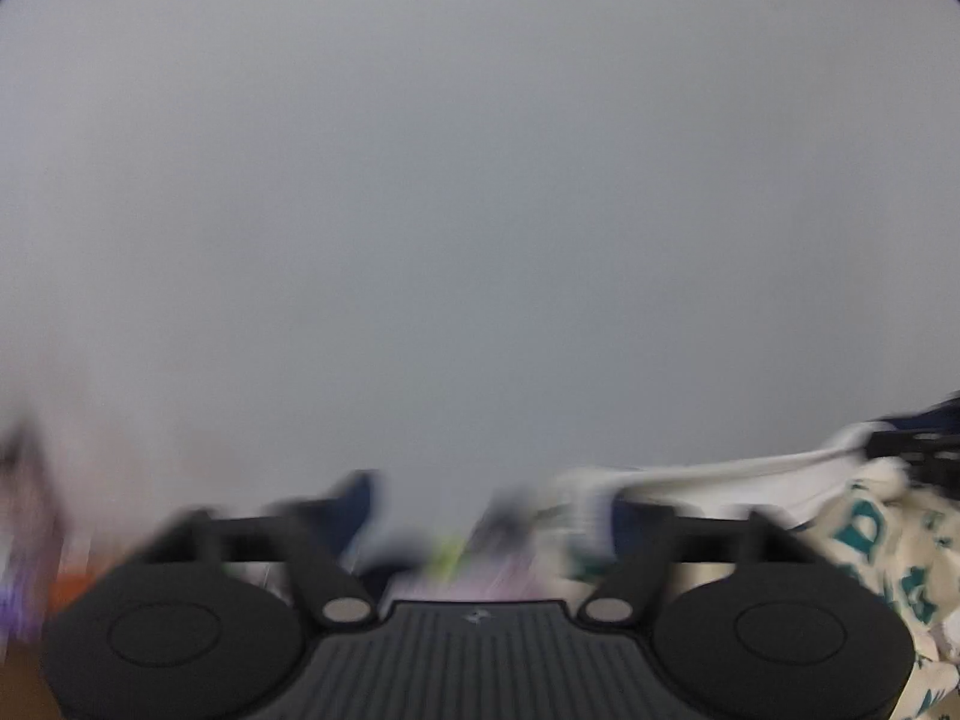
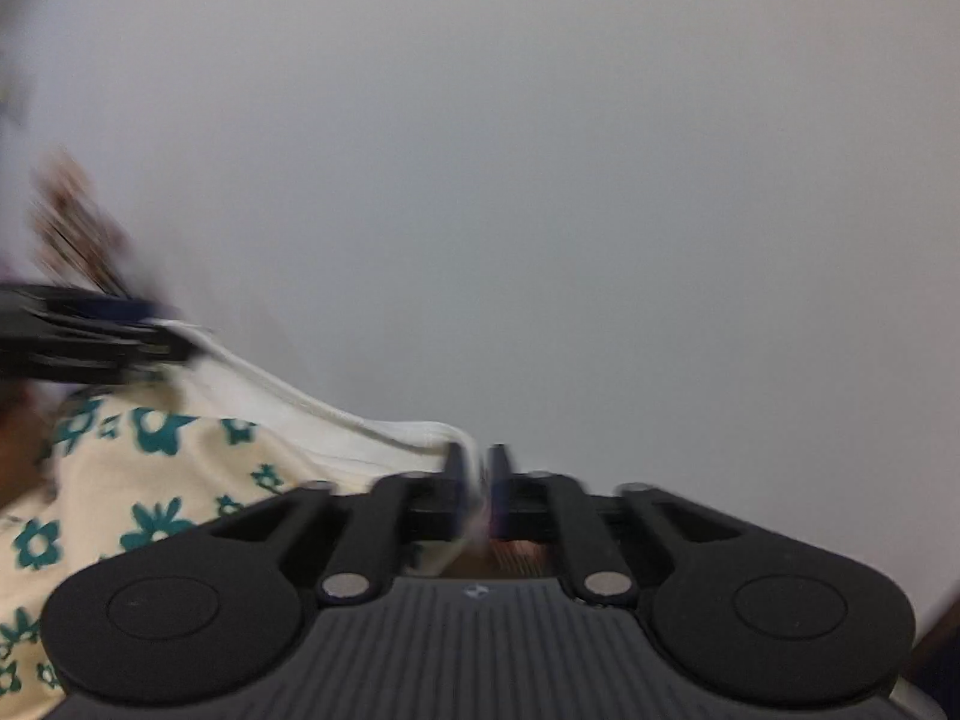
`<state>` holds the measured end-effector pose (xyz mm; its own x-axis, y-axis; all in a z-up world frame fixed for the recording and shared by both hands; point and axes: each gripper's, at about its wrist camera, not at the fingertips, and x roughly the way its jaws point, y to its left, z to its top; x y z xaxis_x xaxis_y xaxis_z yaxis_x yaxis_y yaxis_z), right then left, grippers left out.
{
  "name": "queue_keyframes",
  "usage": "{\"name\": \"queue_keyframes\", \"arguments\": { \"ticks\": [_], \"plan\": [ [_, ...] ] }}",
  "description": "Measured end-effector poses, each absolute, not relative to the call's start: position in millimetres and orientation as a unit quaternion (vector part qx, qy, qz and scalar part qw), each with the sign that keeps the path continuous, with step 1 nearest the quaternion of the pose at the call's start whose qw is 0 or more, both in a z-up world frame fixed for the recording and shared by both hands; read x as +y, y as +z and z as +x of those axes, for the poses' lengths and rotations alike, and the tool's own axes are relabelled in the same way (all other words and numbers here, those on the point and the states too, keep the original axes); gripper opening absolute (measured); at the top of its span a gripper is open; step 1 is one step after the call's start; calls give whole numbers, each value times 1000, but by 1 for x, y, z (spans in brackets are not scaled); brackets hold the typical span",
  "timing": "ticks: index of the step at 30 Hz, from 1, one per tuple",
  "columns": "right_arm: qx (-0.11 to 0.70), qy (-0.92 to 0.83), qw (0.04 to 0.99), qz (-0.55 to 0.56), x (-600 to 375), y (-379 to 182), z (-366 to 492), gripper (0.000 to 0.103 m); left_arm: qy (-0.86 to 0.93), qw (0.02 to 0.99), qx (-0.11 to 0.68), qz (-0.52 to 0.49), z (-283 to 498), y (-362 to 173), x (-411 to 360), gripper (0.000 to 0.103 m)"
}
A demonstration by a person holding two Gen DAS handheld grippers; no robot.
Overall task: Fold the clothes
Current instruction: 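Lift the cream floral dress with both grippers and shake it out in the air, then lower the dress onto the table with both grippers and open them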
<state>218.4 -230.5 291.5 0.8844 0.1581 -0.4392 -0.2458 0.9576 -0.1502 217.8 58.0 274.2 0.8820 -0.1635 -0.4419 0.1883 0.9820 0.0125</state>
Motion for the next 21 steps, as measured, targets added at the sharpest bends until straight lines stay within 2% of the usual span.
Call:
{"name": "queue_keyframes", "arguments": {
  "ticks": [1,2,3,5,9,12,13,14,15,16,17,19,21],
  "plan": [
    [252,80,958,-112,-227,267,238,49,-94,961,260,22,228,250,66,77],
    [266,87,954,-111,-232,250,249,65,-98,951,294,16,238,225,73,77],
    [280,95,949,-111,-236,234,259,69,-101,939,328,10,248,200,81,77],
    [296,119,940,-119,-240,215,265,70,-113,929,351,33,245,162,91,80],
    [277,113,941,-157,-231,186,235,70,-183,909,363,93,217,153,60,81],
    [289,116,941,-134,-242,189,250,60,-170,922,336,88,206,162,56,73],
    [297,127,938,-123,-238,193,220,50,-168,926,329,76,191,180,62,67],
    [305,147,936,-98,-236,202,213,49,-173,928,327,46,193,190,68,67],
    [313,166,932,-72,-233,210,206,51,-193,923,333,-8,195,200,78,67],
    [327,188,926,-33,-225,212,190,68,-225,909,344,-65,195,211,91,71],
    [339,209,917,5,-219,214,175,89,-254,894,352,-114,196,221,99,79],
    [352,244,901,72,-239,225,180,93,-262,891,333,-164,191,247,109,83],
    [327,229,915,61,-238,237,160,91,-234,911,292,-172,183,263,110,83]
  ]
}}
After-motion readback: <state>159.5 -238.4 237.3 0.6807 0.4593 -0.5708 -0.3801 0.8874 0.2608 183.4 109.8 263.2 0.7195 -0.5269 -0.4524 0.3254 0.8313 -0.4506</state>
